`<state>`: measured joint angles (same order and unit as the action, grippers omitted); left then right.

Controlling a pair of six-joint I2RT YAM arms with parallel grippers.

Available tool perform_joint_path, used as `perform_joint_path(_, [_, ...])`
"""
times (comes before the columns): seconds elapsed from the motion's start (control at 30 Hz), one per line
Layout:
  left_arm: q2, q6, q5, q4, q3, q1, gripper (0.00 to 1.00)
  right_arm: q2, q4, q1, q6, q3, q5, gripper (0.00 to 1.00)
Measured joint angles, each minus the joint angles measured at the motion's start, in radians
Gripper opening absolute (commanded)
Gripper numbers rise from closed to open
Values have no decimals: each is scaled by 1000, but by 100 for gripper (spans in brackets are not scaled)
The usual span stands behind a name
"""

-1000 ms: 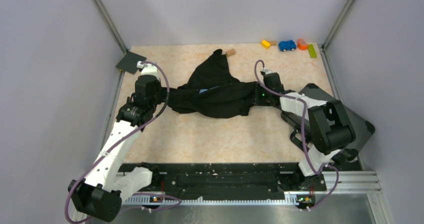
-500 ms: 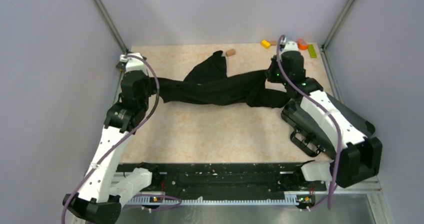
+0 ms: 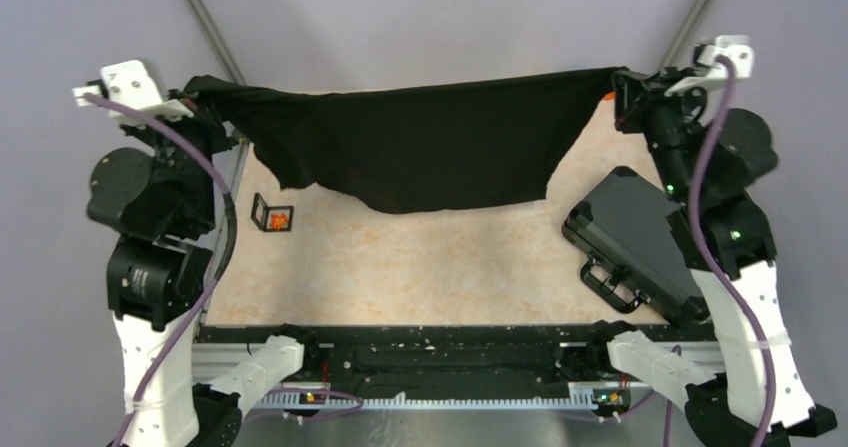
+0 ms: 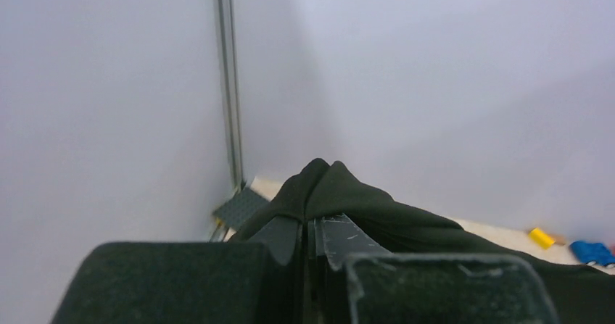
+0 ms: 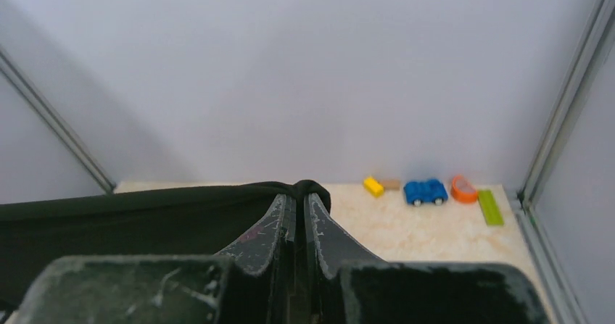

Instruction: Pin the brooch onto the clothing

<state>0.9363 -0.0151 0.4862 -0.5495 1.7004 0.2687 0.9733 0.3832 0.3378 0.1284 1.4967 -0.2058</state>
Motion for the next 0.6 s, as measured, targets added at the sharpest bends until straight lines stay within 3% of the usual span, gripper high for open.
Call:
perform_joint_path(0.33, [-4, 5, -142, -32, 117, 0, 0, -68, -30, 0, -14, 76, 91, 0])
perform_joint_path(0.6, [200, -16, -192, -35, 137, -1, 0, 124, -19, -12, 3, 81, 94, 0])
